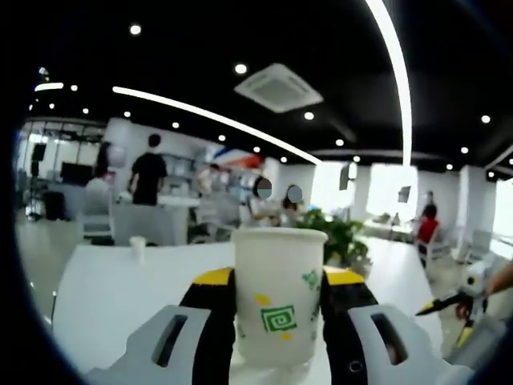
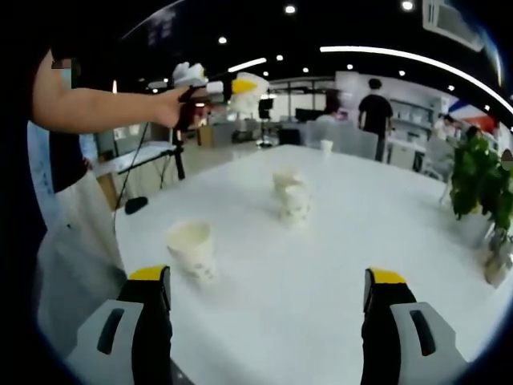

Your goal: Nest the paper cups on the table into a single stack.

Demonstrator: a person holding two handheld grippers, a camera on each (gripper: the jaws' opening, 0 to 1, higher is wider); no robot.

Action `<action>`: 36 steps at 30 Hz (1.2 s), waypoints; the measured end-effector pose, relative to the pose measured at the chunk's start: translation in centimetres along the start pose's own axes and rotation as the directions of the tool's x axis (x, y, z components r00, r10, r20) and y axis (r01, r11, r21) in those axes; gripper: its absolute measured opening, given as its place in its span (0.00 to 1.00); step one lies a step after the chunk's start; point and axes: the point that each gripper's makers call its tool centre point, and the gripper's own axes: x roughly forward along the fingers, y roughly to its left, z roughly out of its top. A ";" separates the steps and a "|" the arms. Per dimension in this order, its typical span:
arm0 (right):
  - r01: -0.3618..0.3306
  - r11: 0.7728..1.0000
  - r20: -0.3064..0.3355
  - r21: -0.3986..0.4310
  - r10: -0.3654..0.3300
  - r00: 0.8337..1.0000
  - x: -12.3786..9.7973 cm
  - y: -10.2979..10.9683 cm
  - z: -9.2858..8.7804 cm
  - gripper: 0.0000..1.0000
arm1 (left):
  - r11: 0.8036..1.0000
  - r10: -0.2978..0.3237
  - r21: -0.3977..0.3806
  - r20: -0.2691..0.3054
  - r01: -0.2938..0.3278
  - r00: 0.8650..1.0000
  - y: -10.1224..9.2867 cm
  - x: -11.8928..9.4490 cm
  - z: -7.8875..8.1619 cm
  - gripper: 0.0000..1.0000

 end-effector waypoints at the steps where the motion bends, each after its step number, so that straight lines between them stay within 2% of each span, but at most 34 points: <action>1: 0.000 1.000 0.002 -0.001 0.000 1.000 0.0 0.0 0.1 0.99 | 1.000 -0.004 0.018 -0.003 0.004 1.000 -0.2 -0.1 0.0 0.39; 9: -0.005 1.000 0.005 -0.009 0.005 1.000 0.0 0.4 0.2 0.99 | 0.998 -0.039 0.042 -0.004 0.039 0.999 -1.7 -0.8 0.1 0.39; 15: -0.006 1.000 0.009 -0.015 0.006 1.000 0.0 0.5 0.3 0.99 | 0.998 -0.047 0.043 -0.009 0.047 0.999 -1.7 -1.0 0.0 0.39; 18: -0.006 1.000 0.011 -0.015 0.006 1.000 0.0 0.4 0.3 0.99 | 0.999 -0.036 -0.025 0.002 0.036 0.999 -1.7 -1.1 0.2 0.39; 20: -0.008 1.000 0.011 -0.014 0.008 1.000 0.0 0.5 0.3 0.99 | 0.997 -0.061 -0.038 0.025 0.062 0.998 -2.2 -1.3 0.5 0.39; 25: -0.011 1.000 0.015 -0.015 0.011 1.000 0.1 0.8 0.4 0.99 | 0.998 -0.069 0.007 0.024 0.069 0.997 -3.2 -1.5 0.7 0.40; 36: -0.017 1.000 0.022 -0.015 0.017 1.000 0.3 1.2 0.5 0.99 | 0.996 -0.090 0.030 0.039 0.089 0.995 -4.8 -2.3 1.2 0.40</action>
